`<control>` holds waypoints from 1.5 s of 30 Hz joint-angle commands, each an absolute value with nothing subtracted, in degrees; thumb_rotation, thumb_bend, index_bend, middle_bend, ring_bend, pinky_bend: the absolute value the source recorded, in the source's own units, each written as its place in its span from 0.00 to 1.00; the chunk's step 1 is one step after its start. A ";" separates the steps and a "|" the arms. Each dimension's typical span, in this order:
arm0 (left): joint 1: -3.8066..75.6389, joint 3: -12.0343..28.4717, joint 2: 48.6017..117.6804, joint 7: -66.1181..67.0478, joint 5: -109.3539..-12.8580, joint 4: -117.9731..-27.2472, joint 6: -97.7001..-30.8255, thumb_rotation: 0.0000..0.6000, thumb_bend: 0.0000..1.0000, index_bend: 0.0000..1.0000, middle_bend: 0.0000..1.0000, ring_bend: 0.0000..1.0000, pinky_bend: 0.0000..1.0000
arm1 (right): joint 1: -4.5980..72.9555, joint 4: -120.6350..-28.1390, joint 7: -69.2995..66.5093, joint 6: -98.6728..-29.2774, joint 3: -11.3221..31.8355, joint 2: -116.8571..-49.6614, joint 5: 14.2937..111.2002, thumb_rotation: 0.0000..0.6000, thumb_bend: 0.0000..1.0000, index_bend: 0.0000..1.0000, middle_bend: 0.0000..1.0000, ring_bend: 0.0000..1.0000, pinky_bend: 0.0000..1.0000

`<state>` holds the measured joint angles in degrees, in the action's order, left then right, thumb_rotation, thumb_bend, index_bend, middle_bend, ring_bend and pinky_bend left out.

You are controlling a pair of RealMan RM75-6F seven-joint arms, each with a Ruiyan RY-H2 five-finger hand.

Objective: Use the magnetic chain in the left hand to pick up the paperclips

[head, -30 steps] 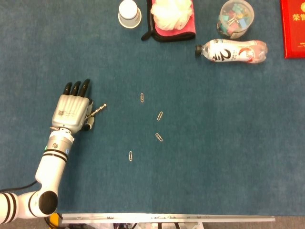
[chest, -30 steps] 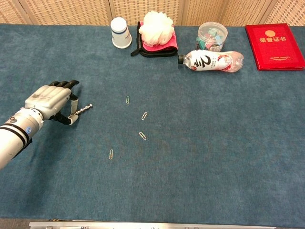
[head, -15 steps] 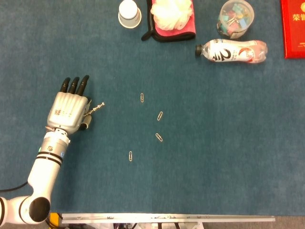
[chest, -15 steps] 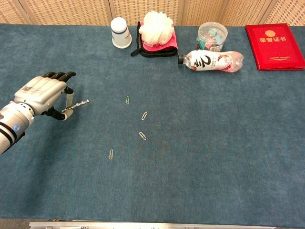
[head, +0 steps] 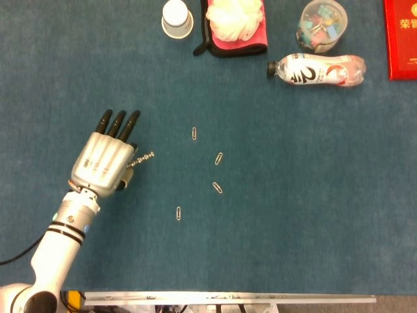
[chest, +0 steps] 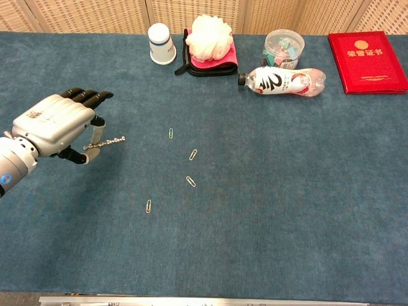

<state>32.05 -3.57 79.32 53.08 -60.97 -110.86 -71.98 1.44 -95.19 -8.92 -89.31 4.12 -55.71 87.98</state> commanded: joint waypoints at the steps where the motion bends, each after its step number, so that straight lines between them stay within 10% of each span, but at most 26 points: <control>1: 31.79 -4.99 78.04 54.71 -62.81 -113.15 -72.60 1.00 0.37 0.65 0.00 0.00 0.06 | 1.27 -95.14 -9.16 -89.62 4.19 -55.61 87.96 1.00 0.00 0.03 0.08 0.06 0.33; 45: 27.86 -12.82 81.78 68.26 -68.64 -121.47 -69.84 1.00 0.37 0.65 0.00 0.00 0.05 | -2.33 -94.61 -15.70 -95.54 6.47 -53.32 85.73 1.00 0.00 0.03 0.08 0.06 0.33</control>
